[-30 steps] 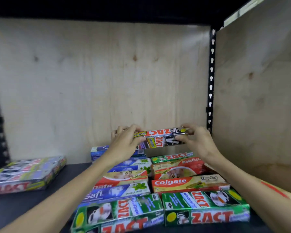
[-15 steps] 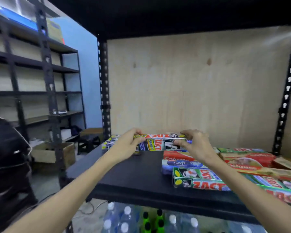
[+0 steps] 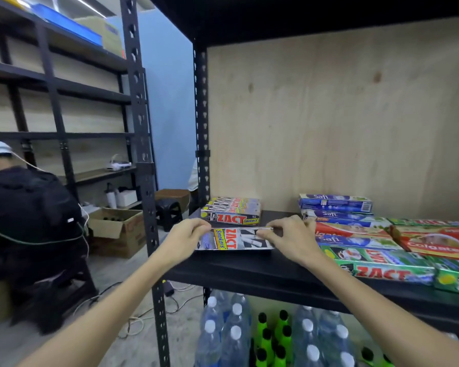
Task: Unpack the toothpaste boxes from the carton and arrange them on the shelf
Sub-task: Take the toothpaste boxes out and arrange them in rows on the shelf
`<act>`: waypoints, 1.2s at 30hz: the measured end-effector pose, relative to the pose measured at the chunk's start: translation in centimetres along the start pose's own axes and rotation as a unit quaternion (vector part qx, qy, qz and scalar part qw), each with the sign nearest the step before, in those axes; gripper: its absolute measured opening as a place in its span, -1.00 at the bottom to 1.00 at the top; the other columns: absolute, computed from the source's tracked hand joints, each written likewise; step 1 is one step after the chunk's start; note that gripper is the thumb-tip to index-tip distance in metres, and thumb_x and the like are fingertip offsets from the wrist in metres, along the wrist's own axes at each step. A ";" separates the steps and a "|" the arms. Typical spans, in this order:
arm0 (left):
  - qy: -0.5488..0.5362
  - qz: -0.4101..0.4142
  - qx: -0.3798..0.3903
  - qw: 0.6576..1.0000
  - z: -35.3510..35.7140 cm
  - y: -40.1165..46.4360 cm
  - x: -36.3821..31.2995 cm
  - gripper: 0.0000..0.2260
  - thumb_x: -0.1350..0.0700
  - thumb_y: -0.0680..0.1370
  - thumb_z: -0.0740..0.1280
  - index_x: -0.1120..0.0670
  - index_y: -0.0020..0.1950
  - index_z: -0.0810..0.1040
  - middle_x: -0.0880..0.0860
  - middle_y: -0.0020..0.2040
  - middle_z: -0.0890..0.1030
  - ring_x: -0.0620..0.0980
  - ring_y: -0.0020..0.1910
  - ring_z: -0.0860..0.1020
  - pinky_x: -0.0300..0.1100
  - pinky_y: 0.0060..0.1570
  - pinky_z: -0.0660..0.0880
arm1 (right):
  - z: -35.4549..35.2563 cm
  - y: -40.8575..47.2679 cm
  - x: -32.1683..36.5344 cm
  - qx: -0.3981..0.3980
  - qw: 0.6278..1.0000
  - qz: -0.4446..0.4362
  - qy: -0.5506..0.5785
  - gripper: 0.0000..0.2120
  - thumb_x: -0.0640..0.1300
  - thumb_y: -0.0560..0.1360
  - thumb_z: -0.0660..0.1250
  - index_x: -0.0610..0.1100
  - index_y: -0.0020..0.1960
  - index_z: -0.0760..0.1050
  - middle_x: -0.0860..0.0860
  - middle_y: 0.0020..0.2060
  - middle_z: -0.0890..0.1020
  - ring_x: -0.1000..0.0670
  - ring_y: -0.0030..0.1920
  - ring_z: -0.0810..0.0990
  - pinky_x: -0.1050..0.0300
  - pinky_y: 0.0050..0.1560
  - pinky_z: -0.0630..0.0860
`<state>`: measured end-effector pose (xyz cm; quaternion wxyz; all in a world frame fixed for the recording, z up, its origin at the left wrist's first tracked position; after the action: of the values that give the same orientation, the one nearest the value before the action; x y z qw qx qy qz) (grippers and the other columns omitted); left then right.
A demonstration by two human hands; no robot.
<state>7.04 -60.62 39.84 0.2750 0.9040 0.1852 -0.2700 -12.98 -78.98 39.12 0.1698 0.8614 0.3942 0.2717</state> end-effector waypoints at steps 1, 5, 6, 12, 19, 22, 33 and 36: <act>-0.003 -0.006 -0.004 1.000 0.0 0.0 0.2 -0.75 0.02 0.69 0.20 0.04 0.24 0.61 -0.09 0.11 0.64 -0.13 0.05 0.57 -0.35 -0.06 0.42 | 0.3 -0.1 0.0 0.006 1.000 0.004 -0.005 -0.50 0.45 0.49 0.17 0.11 -0.03 0.69 0.11 -0.05 0.69 0.00 0.16 0.49 -0.01 0.08 0.10; -0.040 -0.061 -0.030 0.997 0.7 0.7 0.3 -0.68 -0.08 0.68 0.17 0.11 0.04 0.59 0.07 -0.09 0.65 -0.01 -0.10 0.58 -0.20 -0.18 0.41 | 0.5 -0.3 -0.1 -0.003 1.000 0.023 -0.015 -0.46 0.39 0.57 0.07 0.06 -0.03 0.69 0.07 -0.08 0.69 -0.03 0.15 0.50 -0.08 0.17 0.17; -0.043 -0.079 -0.029 0.995 1.2 0.9 0.2 -0.64 -0.10 0.69 0.16 0.16 -0.02 0.56 0.10 -0.14 0.62 0.01 -0.16 0.55 -0.16 -0.21 0.38 | 0.7 -0.4 -0.2 -0.006 1.000 0.022 -0.015 -0.46 0.37 0.58 0.07 0.06 0.04 0.68 0.07 -0.02 0.69 -0.04 0.19 0.49 -0.09 0.19 0.17; -0.152 -0.136 -0.092 0.975 3.2 1.5 0.8 -0.64 -0.25 0.62 0.20 0.01 0.15 0.52 -0.06 0.04 0.61 -0.14 -0.01 0.57 -0.05 0.09 0.55 | 1.9 -2.2 -1.3 0.009 0.999 -0.037 0.031 -0.39 0.41 0.52 0.18 0.11 0.43 0.44 0.15 0.32 0.54 0.09 0.31 0.41 0.02 0.34 0.13; -0.150 -0.093 -0.043 0.983 3.1 0.5 2.6 -0.40 -0.28 0.41 0.47 -0.09 0.35 0.39 -0.01 0.24 0.45 -0.11 0.18 0.49 -0.24 0.01 0.45 | 1.6 -3.0 -0.7 -0.030 0.998 -0.038 0.029 -0.45 0.39 0.50 0.25 0.10 0.35 0.48 0.14 0.21 0.57 0.08 0.26 0.41 0.10 0.26 0.08; -0.140 -0.097 -0.079 0.982 3.3 0.4 2.0 -0.42 -0.24 0.43 0.47 -0.05 0.34 0.37 0.01 0.20 0.44 -0.15 0.07 0.49 -0.34 -0.13 0.41 | 0.9 -3.4 -0.3 -0.037 0.998 -0.048 0.035 -0.48 0.47 0.43 0.24 0.14 0.19 0.54 0.20 0.08 0.58 0.12 0.17 0.43 0.09 0.25 0.10; -0.117 -0.074 -0.082 0.987 3.7 -1.3 -0.4 -0.75 -0.21 0.54 0.38 -0.03 -0.04 0.59 -0.10 -0.12 0.68 -0.20 -0.10 0.62 -0.36 -0.15 0.45 | -0.2 -5.1 1.5 0.053 0.969 -0.206 0.124 -0.69 0.17 0.63 0.09 0.11 0.12 0.57 0.28 0.04 0.59 0.21 0.19 0.41 0.06 0.34 0.22; -0.146 -0.061 -0.022 0.987 3.2 -2.1 -0.8 -0.67 -0.32 0.53 0.30 -0.11 0.06 0.60 -0.17 -0.02 0.69 -0.29 -0.01 0.61 -0.32 -0.01 0.45 | -0.1 -5.1 1.7 0.100 0.960 -0.243 0.095 -0.68 0.02 0.66 0.09 0.11 0.33 0.48 0.28 0.22 0.52 0.25 0.27 0.31 0.15 0.38 0.14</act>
<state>4.18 -61.07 37.25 0.3018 0.8355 0.2042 -0.4113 -15.12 -74.46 37.17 0.1053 0.7226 0.6311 0.2615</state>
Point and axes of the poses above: each hand's wrist, its own y-axis towards the middle knuckle, its own z-axis out of the palm, x = y × z, the point moved 2 cm from there along y, towards the middle knuckle
